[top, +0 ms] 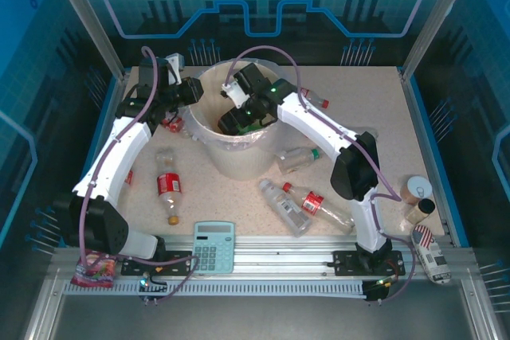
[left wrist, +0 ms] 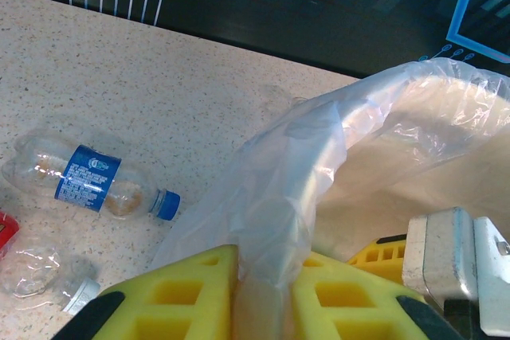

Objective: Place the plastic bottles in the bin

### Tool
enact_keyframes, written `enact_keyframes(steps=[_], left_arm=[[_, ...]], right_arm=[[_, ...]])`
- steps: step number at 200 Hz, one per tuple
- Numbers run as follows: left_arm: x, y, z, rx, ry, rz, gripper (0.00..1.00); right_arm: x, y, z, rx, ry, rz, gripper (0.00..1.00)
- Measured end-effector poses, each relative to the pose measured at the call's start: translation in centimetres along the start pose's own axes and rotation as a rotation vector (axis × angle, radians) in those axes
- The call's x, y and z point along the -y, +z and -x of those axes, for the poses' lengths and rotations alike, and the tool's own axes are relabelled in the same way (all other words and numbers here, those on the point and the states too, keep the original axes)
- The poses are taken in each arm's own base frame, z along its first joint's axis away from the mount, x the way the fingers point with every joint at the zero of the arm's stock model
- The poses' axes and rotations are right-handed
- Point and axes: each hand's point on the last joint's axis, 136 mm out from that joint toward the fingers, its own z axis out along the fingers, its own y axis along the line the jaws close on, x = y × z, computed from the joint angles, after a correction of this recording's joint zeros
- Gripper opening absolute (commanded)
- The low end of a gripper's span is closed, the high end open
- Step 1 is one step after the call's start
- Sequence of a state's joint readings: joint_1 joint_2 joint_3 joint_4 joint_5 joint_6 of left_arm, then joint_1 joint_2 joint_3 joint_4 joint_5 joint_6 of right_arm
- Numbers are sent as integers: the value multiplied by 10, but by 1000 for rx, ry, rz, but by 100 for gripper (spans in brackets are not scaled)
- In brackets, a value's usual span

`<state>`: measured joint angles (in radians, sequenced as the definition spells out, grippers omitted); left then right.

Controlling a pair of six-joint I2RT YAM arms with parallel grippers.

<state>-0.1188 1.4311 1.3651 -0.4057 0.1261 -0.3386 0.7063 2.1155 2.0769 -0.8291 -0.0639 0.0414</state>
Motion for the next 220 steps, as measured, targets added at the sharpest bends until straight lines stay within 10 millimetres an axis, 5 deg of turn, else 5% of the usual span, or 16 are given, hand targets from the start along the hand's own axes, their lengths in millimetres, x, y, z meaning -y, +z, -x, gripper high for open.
enact_keyframes(steps=[36, 68, 95, 137, 151, 173, 193, 220], left_arm=[[0, 0, 0, 1, 0, 0, 21], [0, 0, 0, 1, 0, 0, 21], [0, 0, 0, 0, 0, 0, 21], [0, 0, 0, 0, 0, 0, 21], [0, 0, 0, 0, 0, 0, 21], [0, 0, 0, 0, 0, 1, 21], [0, 0, 0, 0, 0, -1, 21], [0, 0, 0, -1, -1, -2, 21]], right_arm=[[-1, -12, 12, 31, -23, -5, 100], [-7, -47, 29, 94, -57, -7, 100], [-16, -100, 46, 191, -95, -13, 100], [-32, -215, 56, 389, -155, -57, 100], [-32, -248, 44, 426, -159, -94, 100], [-23, -273, 10, 415, -130, -157, 100], [-3, -270, -36, 326, -55, -215, 97], [31, -241, -116, 125, 109, -281, 94]])
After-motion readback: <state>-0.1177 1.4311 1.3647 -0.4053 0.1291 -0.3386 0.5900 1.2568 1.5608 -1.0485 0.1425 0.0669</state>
